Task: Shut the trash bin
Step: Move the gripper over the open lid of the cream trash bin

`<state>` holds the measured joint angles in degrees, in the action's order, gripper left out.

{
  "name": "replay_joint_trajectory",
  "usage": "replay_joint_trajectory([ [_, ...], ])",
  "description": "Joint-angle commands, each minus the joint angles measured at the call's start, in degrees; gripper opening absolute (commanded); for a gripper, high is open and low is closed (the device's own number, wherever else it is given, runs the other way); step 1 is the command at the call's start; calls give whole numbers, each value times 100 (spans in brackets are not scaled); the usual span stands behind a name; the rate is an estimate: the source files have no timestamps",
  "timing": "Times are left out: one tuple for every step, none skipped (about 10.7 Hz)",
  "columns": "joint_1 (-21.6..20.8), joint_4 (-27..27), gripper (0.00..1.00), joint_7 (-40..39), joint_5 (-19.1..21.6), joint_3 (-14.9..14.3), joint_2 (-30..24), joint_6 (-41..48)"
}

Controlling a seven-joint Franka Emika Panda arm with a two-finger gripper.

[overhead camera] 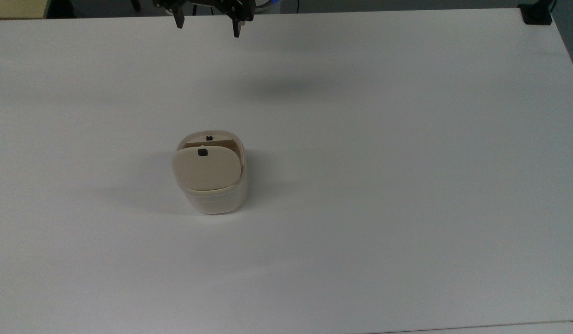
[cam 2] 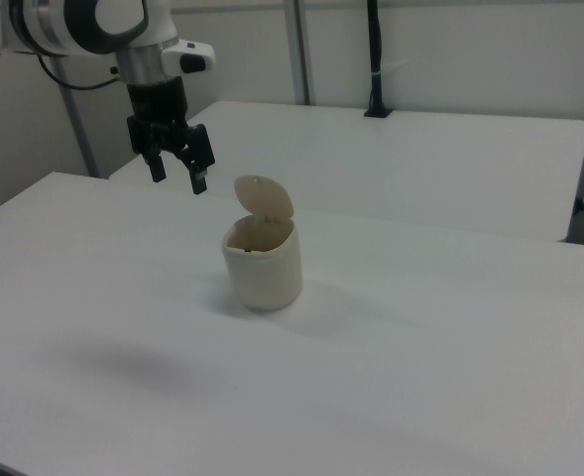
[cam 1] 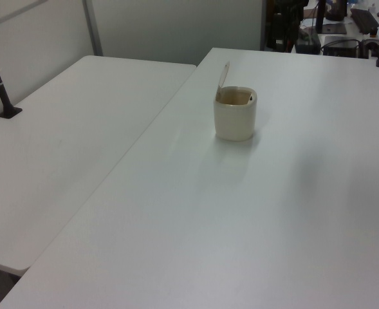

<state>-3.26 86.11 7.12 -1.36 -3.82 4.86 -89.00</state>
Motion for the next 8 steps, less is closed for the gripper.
replay_joint_trajectory([
  [-43, 151, 100, 62, 4, -31, -90, -65],
  [-43, 143, 100, 62, 5, -31, -73, -73],
  [-60, 143, 100, 62, -4, -31, -64, -65],
  [-69, 151, 100, 62, -4, -22, -55, -56],
  [-78, 151, 100, 70, -13, -31, -46, -56],
  [-69, 151, 100, 70, -13, -22, -46, -56],
  [-69, 143, 100, 62, -13, -22, -29, -56],
  [-78, 134, 100, 53, -48, -22, 41, -56],
])
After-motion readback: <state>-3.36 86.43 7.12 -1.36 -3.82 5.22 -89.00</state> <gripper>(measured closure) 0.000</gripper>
